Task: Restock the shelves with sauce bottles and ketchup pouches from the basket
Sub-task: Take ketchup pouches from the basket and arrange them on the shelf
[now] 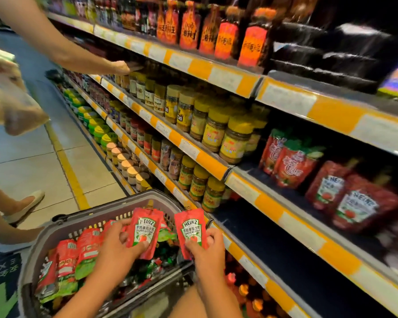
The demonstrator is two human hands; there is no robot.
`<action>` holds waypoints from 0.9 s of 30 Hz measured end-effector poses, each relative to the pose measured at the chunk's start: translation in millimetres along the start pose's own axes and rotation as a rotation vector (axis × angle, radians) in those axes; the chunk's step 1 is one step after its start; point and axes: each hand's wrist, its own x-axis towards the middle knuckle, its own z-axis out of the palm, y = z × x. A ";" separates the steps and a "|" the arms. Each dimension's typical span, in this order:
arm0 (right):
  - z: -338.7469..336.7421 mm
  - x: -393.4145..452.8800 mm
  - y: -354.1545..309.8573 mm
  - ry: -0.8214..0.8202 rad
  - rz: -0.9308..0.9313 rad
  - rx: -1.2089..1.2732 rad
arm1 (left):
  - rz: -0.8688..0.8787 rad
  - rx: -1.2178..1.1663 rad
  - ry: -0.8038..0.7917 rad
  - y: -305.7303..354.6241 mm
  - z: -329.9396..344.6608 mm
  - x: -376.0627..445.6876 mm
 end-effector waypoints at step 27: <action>-194.7 -75.8 -158.1 0.414 -0.369 0.287 | 0.314 -0.197 -0.474 178.2 165.0 -57.4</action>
